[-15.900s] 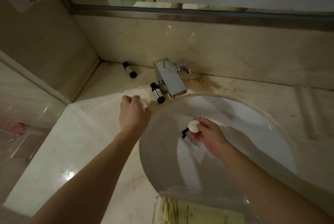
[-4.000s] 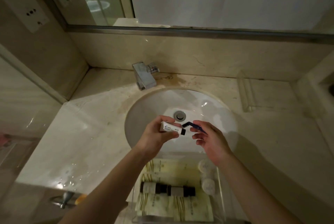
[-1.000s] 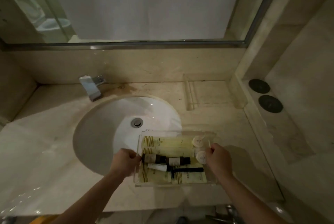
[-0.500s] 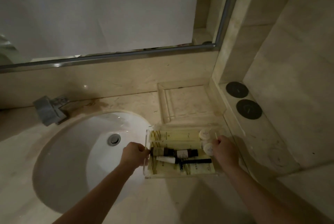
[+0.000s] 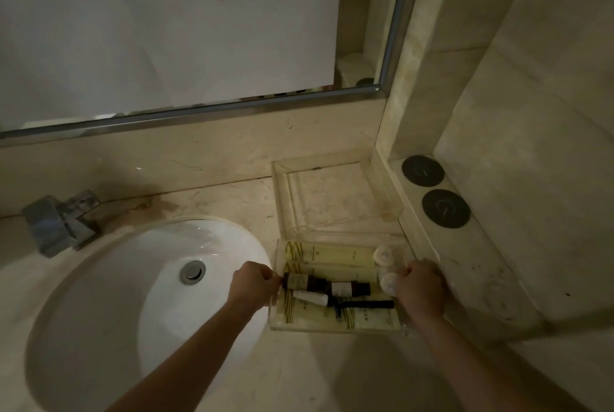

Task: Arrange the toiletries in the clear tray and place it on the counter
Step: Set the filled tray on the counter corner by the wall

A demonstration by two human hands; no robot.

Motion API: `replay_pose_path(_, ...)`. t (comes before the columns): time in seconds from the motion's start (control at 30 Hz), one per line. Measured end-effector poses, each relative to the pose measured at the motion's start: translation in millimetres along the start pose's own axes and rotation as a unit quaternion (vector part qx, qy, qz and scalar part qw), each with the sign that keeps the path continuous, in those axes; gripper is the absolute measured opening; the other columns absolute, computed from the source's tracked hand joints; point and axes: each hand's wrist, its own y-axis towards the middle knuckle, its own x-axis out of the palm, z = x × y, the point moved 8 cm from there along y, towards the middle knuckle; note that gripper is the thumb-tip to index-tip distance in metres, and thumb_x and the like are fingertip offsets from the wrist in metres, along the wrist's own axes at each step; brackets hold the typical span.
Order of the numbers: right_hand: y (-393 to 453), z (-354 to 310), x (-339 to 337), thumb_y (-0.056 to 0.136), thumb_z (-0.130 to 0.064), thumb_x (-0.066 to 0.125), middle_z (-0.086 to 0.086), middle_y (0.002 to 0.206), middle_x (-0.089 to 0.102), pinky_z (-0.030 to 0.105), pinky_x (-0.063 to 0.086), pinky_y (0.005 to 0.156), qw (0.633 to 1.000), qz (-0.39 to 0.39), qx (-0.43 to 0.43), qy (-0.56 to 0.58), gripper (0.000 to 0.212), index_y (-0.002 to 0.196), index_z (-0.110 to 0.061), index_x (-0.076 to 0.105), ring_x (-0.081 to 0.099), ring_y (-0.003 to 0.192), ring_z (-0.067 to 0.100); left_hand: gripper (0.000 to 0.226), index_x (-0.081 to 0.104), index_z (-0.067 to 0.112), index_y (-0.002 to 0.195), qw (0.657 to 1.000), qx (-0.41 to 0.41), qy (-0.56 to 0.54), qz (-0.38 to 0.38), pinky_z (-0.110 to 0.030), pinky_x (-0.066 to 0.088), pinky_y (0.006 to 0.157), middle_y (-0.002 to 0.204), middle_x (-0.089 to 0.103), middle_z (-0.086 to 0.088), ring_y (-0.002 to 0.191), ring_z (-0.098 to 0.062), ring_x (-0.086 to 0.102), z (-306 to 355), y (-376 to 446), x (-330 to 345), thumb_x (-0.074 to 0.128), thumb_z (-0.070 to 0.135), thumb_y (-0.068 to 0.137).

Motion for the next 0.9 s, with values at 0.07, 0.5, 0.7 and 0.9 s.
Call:
replay_pose_path(0.07, 2.2, 1.1, -1.5, 0.093, -0.016, 0.046, 0.02, 0.097, 0.064, 0.036, 0.048, 0.072, 1.0, -0.002, 0.011, 0.013, 0.022, 0.094, -0.003, 0.064, 0.062, 0.089, 0.035, 0.022, 0.07, 0.0, 0.064, 1.0, -0.003, -0.006, 0.004, -0.04, 0.062, 0.07, 0.065, 0.073, -0.017, 0.065, -0.028, 0.074, 0.3, 3.5, 1.7, 0.064, 0.011, 0.082)
replay_pose_path(0.5, 3.1, -12.8, 3.6, 0.092, -0.014, 0.05, 0.009, 0.08, 0.05, 0.028, 0.031, 0.062, 0.998, 0.008, -0.054, -0.028, 0.02, 0.077, -0.005, 0.061, 0.044, 0.073, 0.021, 0.018, 0.072, -0.003, 0.073, 0.999, -0.016, -0.025, 0.016, -0.036, 0.062, 0.069, 0.067, 0.073, -0.016, 0.059, -0.023, 0.071, -12.0, 4.3, -5.5, 0.063, 0.008, 0.084)
replay_pose_path(0.7, 2.6, 4.5, 4.5, 0.092, -0.017, 0.048, 0.014, 0.078, 0.058, 0.031, 0.042, 0.062, 0.999, 0.004, -0.024, 0.022, 0.023, 0.073, -0.007, 0.056, 0.057, 0.073, 0.029, 0.023, 0.071, -0.001, 0.065, 1.0, 0.005, -0.007, 0.006, -0.038, 0.062, 0.071, 0.063, 0.073, -0.016, 0.065, -0.028, 0.073, -0.6, 3.6, 0.1, 0.061, 0.01, 0.082)
replay_pose_path(0.9, 4.3, 9.0, 0.7, 0.093, -0.018, 0.047, 0.02, 0.083, 0.065, 0.034, 0.047, 0.064, 0.999, 0.01, -0.011, 0.038, 0.024, 0.083, -0.003, 0.063, 0.062, 0.078, 0.033, 0.022, 0.071, 0.0, 0.065, 1.0, 0.018, 0.002, 0.005, -0.041, 0.062, 0.071, 0.063, 0.073, -0.015, 0.066, -0.029, 0.073, 11.6, 10.1, 2.3, 0.062, 0.012, 0.081)
